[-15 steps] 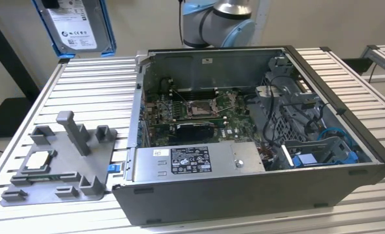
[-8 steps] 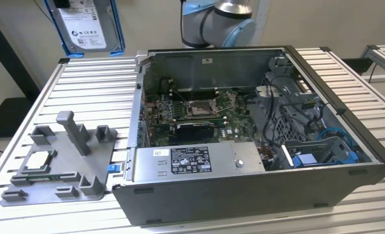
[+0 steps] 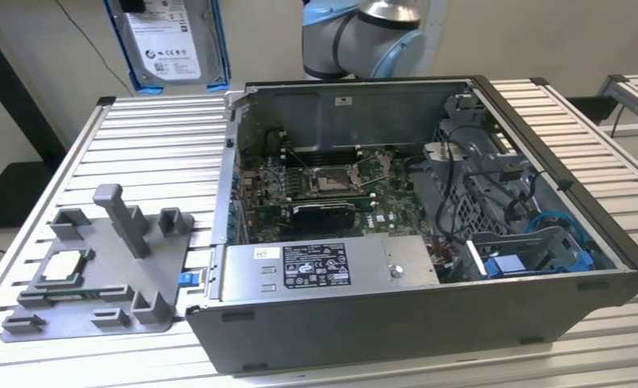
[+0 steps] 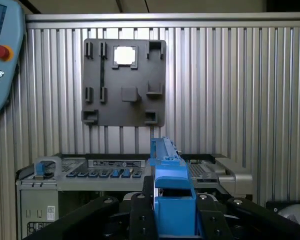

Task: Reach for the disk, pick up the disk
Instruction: 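Pick up the disk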

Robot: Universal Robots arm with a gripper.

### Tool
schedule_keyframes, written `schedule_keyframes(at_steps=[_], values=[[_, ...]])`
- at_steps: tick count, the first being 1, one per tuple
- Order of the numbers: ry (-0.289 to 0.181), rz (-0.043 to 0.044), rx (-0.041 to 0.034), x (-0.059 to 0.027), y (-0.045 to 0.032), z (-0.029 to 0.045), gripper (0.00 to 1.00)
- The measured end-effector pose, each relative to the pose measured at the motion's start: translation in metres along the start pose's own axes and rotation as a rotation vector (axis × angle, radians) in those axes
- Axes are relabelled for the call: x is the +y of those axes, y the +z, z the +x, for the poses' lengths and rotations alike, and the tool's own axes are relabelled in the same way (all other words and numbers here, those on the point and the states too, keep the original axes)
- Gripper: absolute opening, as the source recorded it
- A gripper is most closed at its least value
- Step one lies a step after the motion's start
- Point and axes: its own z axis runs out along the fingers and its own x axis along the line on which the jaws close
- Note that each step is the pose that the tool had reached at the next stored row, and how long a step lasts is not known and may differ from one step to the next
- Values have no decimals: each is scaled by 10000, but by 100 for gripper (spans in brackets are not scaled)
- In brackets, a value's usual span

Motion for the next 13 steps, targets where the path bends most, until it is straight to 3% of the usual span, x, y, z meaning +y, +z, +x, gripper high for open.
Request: schedule_keyframes(at_steps=[13], values=[[0, -6, 0, -380, -10, -11, 0]])
